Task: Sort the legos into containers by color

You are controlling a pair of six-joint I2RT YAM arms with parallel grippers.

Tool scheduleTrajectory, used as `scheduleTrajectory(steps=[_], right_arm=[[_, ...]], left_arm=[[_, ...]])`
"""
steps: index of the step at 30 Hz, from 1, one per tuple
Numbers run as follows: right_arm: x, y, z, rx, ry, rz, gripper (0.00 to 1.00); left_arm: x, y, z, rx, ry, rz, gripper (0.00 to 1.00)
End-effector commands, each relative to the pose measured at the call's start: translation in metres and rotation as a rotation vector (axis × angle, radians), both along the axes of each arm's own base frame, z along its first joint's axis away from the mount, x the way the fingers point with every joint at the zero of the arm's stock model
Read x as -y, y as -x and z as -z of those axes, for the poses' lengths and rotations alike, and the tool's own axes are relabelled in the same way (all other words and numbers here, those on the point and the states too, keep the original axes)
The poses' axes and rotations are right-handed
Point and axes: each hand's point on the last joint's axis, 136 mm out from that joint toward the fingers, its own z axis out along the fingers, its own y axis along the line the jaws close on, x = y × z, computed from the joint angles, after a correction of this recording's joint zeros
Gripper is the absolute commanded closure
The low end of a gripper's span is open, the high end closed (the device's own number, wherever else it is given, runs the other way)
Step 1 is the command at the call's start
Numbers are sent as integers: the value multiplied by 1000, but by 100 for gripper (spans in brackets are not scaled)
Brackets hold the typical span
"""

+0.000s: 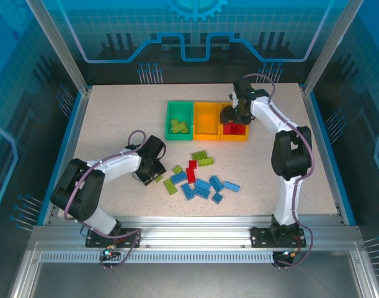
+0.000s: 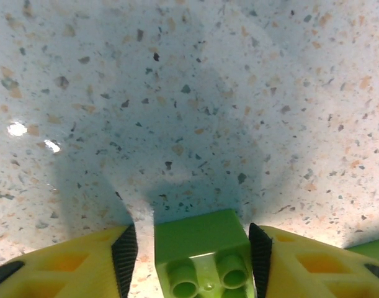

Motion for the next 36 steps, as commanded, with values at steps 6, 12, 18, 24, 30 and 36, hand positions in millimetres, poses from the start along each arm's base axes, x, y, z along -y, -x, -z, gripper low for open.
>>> scheduleTrajectory(steps=[6,12,18,24,30,36], right_arm=[[4,11,-16,23,3,-4,34],[-1,20,-22,32,-6,-22,34],[-23,54,-19,34,13,-102,36],[-64,105,-4,-22,-50,-177,29],[-103,136,20,-102,-57,-196,24],[-122,144,38,-126,-6,-213,21]], left_arm=[[3,-27,-4,67,20,8,61],[2,-69,-38,192,17,44,62],[9,-140,-103,368,-31,164,60],[27,-200,-142,475,-60,297,60],[44,-236,-141,502,-66,378,59],[55,-247,-128,483,-45,416,53]])
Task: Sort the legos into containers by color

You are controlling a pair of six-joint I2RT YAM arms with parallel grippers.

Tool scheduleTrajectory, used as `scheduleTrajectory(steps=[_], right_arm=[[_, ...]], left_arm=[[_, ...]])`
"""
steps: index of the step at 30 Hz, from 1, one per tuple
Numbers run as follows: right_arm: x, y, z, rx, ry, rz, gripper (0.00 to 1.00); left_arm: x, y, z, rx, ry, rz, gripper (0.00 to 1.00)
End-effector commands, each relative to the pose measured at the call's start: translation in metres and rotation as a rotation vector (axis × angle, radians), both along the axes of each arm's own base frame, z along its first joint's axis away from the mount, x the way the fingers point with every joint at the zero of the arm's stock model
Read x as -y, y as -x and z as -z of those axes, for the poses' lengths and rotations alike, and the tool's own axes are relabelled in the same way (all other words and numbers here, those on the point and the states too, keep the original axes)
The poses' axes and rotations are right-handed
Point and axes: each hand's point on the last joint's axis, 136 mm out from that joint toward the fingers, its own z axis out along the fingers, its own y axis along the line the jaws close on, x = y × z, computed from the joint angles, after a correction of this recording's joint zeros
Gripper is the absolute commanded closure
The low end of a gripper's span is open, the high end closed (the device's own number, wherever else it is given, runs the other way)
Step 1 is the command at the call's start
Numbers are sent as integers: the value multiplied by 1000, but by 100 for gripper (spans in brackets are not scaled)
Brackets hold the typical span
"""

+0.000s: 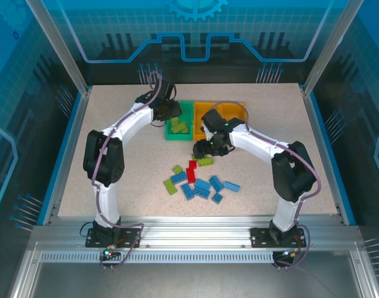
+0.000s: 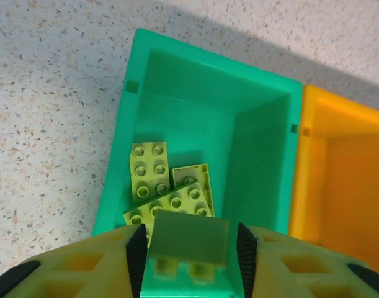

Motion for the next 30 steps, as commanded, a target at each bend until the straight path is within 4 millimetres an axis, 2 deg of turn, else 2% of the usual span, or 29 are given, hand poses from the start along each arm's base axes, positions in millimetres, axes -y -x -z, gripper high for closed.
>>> scheduleTrajectory(steps=[1,6,9,13,16,20,24,30], right_arm=[[-7,-2,9,-5,31,20,20],[-6,1,19,-13,88,-15,18],[-3,2,23,-12,105,-24,16],[-3,3,30,-36,123,-37,16],[-1,4,37,-50,145,-38,17],[-1,4,43,-60,155,-39,20],[-1,2,50,-71,173,-47,24],[0,0,53,-70,188,-51,37]], left_arm=[[5,-3,-4,-6,-2,53,51],[11,-4,-5,-10,17,68,40],[13,0,-15,10,33,73,33],[15,13,-32,49,65,81,19],[9,26,-44,83,71,71,9],[-2,42,-56,127,70,56,2],[-9,56,-55,114,53,61,1],[-16,69,-44,98,61,51,1]])
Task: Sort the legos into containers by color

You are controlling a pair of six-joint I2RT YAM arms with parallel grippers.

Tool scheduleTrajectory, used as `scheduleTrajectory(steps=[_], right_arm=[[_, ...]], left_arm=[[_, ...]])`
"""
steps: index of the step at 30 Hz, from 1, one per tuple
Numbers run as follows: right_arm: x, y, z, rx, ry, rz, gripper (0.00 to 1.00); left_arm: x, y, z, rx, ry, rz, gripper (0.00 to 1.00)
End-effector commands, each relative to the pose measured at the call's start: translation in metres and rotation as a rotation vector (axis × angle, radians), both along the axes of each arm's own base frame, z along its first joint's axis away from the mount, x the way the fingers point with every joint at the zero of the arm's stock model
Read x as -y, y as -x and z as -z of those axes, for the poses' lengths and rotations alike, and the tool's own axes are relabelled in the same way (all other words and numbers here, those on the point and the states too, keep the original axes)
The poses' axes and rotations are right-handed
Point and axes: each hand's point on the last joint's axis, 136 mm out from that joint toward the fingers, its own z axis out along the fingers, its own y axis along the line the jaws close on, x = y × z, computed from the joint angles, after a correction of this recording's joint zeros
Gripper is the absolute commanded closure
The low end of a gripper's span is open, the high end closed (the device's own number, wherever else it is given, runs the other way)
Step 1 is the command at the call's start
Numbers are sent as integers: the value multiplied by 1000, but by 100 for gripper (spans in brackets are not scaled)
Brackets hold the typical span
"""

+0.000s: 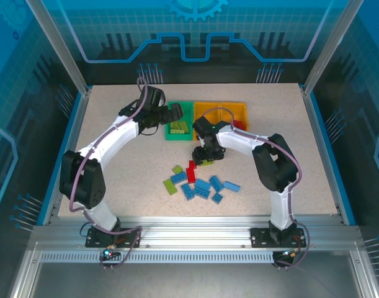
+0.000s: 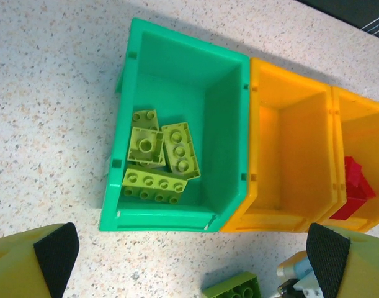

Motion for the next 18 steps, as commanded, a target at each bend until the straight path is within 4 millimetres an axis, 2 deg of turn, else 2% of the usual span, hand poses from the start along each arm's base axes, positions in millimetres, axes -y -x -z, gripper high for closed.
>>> scheduleTrajectory(steps=[1,6,12,18], right_arm=[[-1,2,3,-7,31,-19,41],[0,1,-10,17,29,-18,53],[-8,-10,-65,110,-44,-21,53],[-34,-46,-113,194,-169,-6,52]], left_arm=[[-7,8,7,-8,-5,-7,1],[-14,16,14,-24,-2,-23,1],[-28,30,22,-42,-17,-45,1],[-37,54,44,-103,-48,-49,1]])
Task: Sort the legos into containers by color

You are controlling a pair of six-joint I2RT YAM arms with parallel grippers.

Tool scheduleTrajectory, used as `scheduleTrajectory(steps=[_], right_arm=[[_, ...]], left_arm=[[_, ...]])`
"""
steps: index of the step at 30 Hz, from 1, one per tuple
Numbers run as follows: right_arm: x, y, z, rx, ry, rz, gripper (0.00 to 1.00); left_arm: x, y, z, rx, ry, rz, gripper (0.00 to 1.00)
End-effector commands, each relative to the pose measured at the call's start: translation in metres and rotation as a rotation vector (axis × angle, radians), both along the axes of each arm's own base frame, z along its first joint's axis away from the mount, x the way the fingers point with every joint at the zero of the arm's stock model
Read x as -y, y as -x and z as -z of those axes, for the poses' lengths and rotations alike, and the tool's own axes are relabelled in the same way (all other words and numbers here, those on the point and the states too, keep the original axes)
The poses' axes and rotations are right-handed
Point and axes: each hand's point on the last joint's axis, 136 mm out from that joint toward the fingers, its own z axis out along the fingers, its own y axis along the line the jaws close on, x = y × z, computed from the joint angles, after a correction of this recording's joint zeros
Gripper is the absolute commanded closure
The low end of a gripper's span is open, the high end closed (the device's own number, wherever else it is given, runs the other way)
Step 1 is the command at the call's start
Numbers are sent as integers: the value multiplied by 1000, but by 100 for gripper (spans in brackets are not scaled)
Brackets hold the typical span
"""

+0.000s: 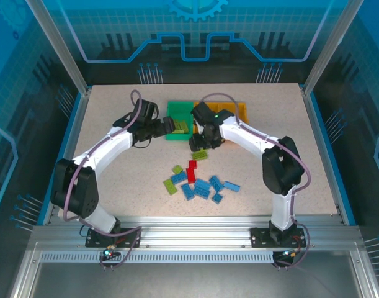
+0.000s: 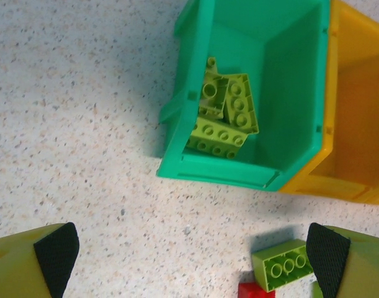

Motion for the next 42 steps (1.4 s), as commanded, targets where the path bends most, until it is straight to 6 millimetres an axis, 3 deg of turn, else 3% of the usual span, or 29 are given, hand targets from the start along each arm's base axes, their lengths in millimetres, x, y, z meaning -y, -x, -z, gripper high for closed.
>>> scheduleTrajectory(steps=[1,6,12,13,16,21,27,31,34,36,39,42], right_arm=[[-16,-20,-35,51,-92,-2,52],[-42,-62,-48,85,-162,7,51],[-60,-102,-37,33,-256,67,51],[-61,-109,-21,5,-256,86,51],[-66,-121,-13,-16,-297,106,46],[-79,-124,-14,-35,-372,85,35],[-85,-116,-34,-26,-416,50,15],[-79,-102,-57,-19,-419,31,12],[-65,-81,-74,3,-386,44,12],[-50,-60,-71,7,-326,71,13],[-25,-20,-48,-18,-210,112,17],[-14,16,-23,-72,-125,131,20]], left_arm=[[-9,16,9,-28,-15,-15,1],[-15,42,30,-90,-8,-29,1],[-19,61,44,-124,12,-52,1],[-18,63,46,-131,17,-52,1],[-15,68,51,-147,29,-50,1],[-6,77,60,-166,23,-32,1],[2,84,67,-185,25,-24,1],[-1,89,69,-186,27,-37,1],[-3,91,68,-182,23,-40,1],[-5,94,69,-183,18,-39,1],[-8,98,71,-180,9,-46,1],[-10,99,73,-177,10,-52,1]])
